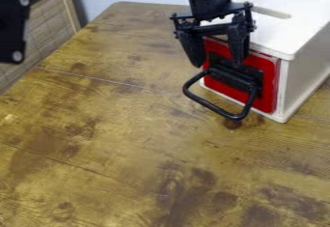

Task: Close the drawer

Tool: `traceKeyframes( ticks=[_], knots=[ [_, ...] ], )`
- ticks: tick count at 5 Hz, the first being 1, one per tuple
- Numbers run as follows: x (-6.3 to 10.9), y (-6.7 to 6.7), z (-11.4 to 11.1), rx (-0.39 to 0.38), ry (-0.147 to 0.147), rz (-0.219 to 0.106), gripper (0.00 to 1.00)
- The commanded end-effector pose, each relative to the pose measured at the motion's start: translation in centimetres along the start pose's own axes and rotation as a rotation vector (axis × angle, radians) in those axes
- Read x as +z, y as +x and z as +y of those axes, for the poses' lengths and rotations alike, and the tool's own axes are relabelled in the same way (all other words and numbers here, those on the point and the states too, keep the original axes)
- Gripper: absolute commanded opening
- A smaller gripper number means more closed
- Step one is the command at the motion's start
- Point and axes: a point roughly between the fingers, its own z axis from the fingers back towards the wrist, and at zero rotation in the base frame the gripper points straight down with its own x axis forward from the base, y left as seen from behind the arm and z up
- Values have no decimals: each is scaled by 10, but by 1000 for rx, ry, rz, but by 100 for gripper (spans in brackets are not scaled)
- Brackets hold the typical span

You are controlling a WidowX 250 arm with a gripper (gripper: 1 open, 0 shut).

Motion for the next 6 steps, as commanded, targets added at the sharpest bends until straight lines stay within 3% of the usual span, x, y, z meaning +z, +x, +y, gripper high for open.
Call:
traceKeyframes(
  ticks=[1, 3, 6],
  knots=[
    [29, 3, 7, -33, 13, -78, 100],
    [41, 3, 8, -118, 23, -55, 100],
    [25, 11, 3, -185, -4, -35, 100]
  ],
)
